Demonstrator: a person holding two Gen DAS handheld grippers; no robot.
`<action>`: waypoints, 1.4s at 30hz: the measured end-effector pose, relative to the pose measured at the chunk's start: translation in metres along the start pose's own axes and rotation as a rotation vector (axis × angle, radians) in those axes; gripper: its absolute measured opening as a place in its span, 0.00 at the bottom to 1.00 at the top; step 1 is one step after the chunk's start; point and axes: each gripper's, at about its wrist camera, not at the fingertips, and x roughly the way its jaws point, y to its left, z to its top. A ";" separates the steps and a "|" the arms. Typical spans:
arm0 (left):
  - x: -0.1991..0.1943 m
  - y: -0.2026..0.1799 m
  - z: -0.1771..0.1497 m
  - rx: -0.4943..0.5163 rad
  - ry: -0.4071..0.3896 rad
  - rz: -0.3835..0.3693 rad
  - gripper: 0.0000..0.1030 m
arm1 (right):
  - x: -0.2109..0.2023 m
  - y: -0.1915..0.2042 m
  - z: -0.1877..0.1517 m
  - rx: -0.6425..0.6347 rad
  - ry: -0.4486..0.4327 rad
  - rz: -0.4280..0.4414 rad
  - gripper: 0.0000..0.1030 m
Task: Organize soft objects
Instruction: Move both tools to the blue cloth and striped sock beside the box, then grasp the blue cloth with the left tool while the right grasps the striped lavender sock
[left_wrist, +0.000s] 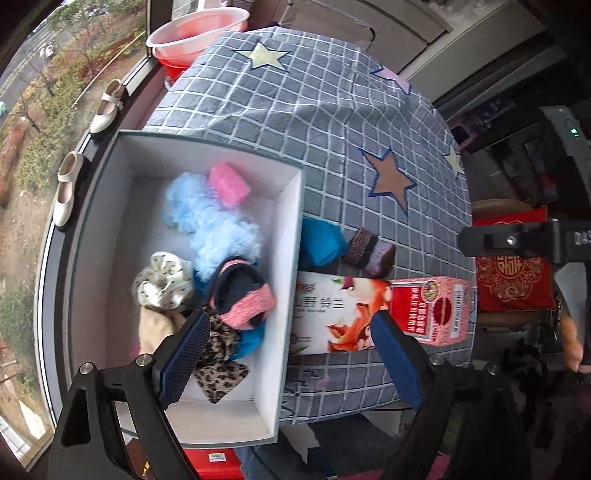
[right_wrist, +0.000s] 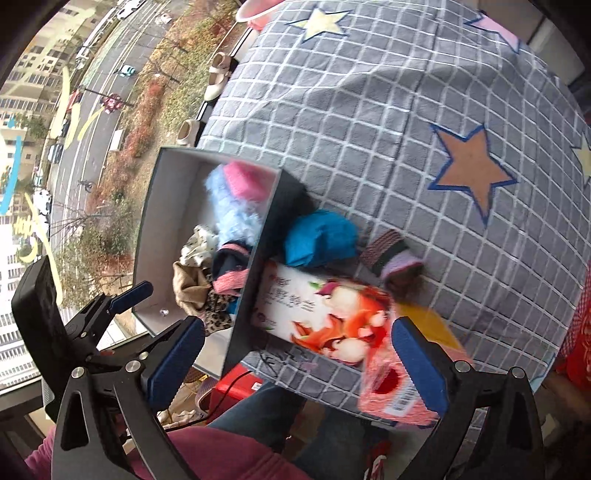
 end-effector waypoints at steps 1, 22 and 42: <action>0.003 -0.007 0.004 0.005 0.008 -0.008 0.88 | -0.003 -0.017 0.004 0.024 0.007 -0.017 0.99; 0.108 -0.083 0.048 0.133 0.191 0.194 0.88 | 0.177 -0.129 0.083 0.004 0.410 -0.002 0.99; 0.196 -0.090 0.074 0.119 0.363 0.393 0.88 | 0.144 -0.240 0.031 0.247 0.179 0.014 0.99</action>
